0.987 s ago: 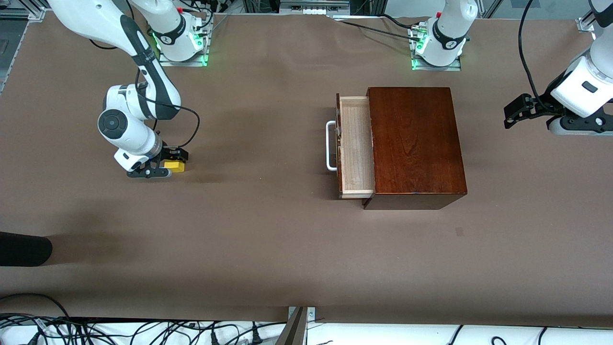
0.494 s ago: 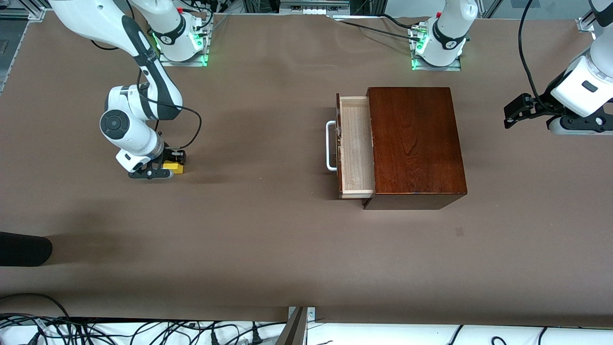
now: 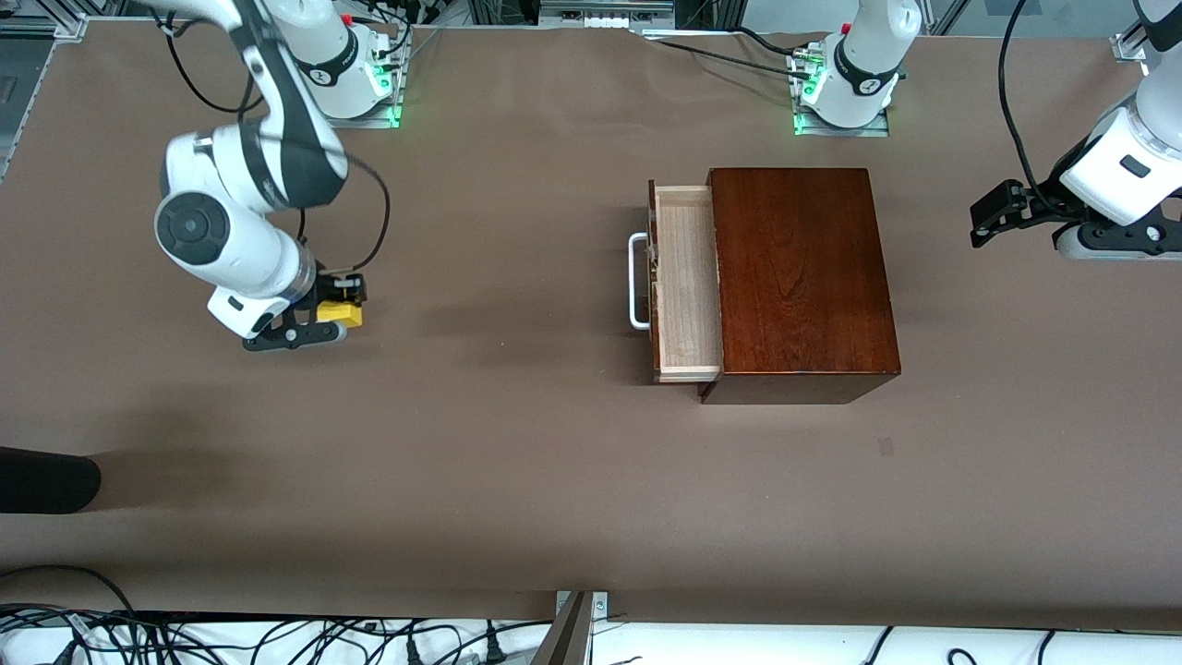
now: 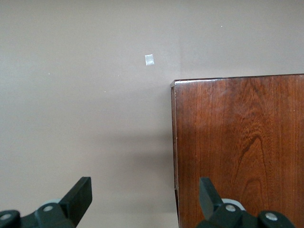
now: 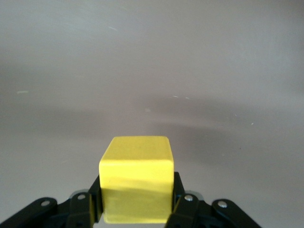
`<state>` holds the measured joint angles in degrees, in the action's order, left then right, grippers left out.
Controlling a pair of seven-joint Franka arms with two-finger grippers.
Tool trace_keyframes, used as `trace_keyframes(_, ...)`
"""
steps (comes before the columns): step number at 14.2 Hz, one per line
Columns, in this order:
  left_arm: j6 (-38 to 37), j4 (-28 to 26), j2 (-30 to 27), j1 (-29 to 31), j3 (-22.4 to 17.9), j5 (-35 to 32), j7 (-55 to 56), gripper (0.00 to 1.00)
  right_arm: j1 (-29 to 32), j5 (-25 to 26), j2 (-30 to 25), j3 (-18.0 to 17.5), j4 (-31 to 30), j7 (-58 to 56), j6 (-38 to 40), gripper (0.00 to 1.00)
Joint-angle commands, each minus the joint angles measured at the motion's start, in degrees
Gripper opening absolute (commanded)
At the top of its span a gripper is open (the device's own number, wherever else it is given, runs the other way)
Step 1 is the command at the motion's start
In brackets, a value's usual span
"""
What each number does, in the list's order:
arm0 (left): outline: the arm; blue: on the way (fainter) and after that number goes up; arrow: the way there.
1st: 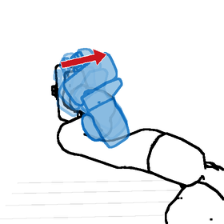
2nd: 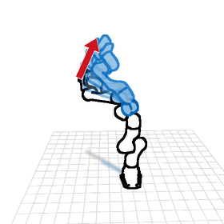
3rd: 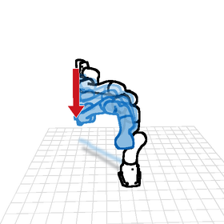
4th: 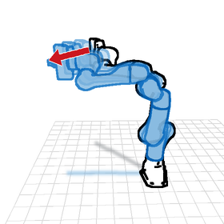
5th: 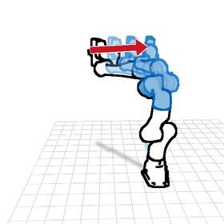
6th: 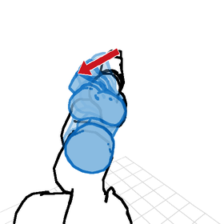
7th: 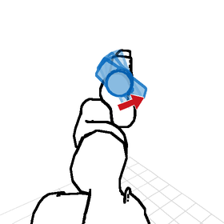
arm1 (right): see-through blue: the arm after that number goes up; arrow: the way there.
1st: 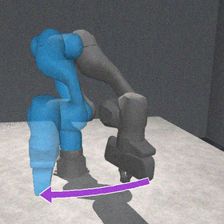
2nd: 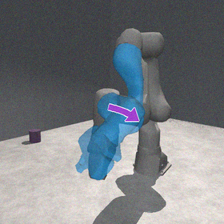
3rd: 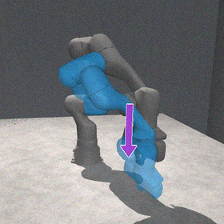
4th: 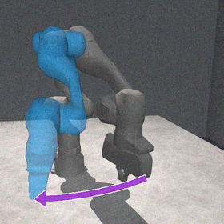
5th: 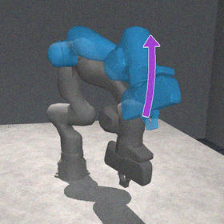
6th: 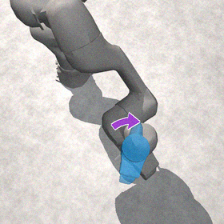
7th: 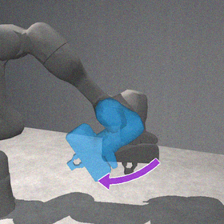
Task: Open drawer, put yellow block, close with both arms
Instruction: 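Close the right gripper on the yellow cube, then carry the yellow cube with the right gripper over the open drawer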
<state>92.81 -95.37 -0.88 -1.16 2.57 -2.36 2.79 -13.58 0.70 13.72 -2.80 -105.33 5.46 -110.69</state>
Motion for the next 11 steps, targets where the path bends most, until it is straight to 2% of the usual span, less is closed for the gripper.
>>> trace_keyframes(1, 0.4, -0.9, -0.9, 0.0, 0.0, 1.2, -0.2, 1.0, -4.2, 0.0, 1.6, -1.4, 9.2, -0.4, 6.8, 0.0)
trace_keyframes(4, 0.2, -0.8, -0.8, 0.0, 0.1, 1.2, -0.1, 1.0, -13.1, 0.3, 1.7, -1.4, 12.3, -1.1, 7.1, 0.0)
trace_keyframes(8, -0.4, -0.2, -0.7, 0.1, -0.1, 1.3, -0.2, 1.0, -25.2, 0.3, 8.4, -1.5, 21.2, -6.5, 6.4, 0.0)
trace_keyframes(11, -0.5, -0.1, -0.6, 0.1, -0.1, 1.4, -0.2, 1.0, -33.6, 0.5, 17.3, -1.4, 35.1, -7.7, 6.8, 0.0)
